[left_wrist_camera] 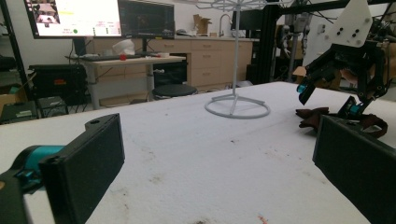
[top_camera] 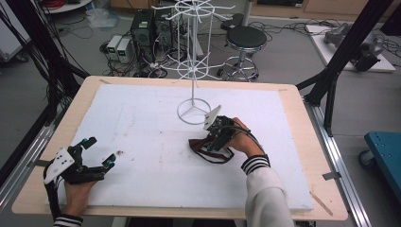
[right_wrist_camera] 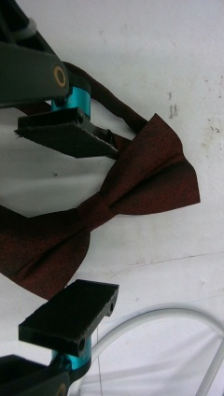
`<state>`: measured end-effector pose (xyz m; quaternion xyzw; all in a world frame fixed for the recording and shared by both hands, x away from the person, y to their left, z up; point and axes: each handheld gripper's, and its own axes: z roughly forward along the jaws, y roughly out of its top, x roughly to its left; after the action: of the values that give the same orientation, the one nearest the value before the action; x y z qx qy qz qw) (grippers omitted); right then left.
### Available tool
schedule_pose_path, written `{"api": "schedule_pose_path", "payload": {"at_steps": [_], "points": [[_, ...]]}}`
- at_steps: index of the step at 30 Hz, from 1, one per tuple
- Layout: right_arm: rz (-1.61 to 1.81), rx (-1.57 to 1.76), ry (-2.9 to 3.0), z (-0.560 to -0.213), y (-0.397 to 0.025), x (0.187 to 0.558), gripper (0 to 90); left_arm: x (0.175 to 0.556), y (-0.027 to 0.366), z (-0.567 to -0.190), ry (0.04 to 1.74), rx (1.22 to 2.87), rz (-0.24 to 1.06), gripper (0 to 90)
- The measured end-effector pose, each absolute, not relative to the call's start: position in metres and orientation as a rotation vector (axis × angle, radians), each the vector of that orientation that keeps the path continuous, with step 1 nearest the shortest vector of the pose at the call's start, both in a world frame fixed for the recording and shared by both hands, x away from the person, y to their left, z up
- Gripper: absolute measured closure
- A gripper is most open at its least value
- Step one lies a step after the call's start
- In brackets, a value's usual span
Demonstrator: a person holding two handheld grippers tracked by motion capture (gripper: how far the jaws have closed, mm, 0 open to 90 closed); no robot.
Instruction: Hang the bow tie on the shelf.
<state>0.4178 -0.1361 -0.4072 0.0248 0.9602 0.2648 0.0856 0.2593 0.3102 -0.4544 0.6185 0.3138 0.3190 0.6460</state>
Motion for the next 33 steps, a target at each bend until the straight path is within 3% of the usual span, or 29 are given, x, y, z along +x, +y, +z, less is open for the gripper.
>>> {"api": "schedule_pose_path", "payload": {"at_steps": [9,16,33], "points": [[0.742,0.033,2.897,-0.413,-0.131,0.418,39.1,0.259,0.310,-0.455,0.713,1.407,0.726,2.6],[0.612,-0.059,2.896,-0.412,-0.126,0.416,73.3,0.259,0.310,-0.455,0.712,1.407,0.727,2.6],[0.753,-0.012,2.857,-0.394,-0.136,0.414,76.2,0.259,0.310,-0.455,0.712,1.406,0.729,2.6]]}}
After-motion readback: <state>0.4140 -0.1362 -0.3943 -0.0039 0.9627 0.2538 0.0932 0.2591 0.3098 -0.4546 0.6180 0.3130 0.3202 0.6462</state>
